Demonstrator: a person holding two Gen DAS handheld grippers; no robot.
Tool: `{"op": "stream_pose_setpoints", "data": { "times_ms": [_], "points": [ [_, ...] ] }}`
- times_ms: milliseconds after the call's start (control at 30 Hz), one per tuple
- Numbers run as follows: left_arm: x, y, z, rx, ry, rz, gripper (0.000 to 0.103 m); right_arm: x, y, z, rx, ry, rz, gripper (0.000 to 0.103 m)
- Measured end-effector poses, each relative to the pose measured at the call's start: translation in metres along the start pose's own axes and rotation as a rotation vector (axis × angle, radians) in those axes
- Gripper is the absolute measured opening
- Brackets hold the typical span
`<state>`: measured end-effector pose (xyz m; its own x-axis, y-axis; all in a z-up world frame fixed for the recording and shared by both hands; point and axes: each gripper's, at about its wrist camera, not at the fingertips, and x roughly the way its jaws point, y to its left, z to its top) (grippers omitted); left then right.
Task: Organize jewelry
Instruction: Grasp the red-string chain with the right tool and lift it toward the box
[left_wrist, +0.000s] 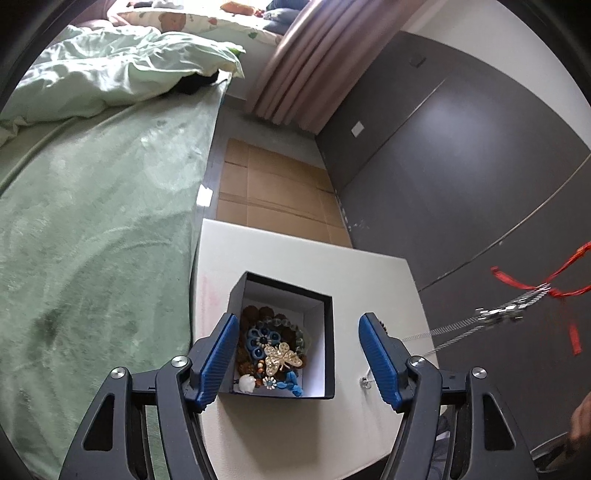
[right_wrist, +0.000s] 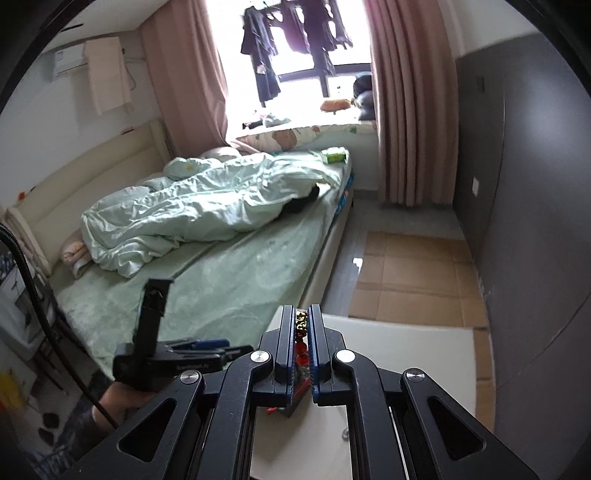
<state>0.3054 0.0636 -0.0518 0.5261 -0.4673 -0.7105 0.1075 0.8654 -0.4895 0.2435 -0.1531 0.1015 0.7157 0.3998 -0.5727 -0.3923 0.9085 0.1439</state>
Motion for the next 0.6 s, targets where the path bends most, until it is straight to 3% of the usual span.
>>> {"op": "stream_pose_setpoints", "data": {
  "times_ms": [367,600],
  "points": [
    [-0.021,0.011,0.008,-0.042,-0.060,-0.028,0.069,-0.068,0.044,0.067,-0.136,-0.149,-0.069,0.008],
    [-0.035,0.017,0.011,-0.056,-0.094,-0.035,0.069,-0.076,0.071,0.086,-0.195,-0.166,-0.073,0.008]
  ]
}}
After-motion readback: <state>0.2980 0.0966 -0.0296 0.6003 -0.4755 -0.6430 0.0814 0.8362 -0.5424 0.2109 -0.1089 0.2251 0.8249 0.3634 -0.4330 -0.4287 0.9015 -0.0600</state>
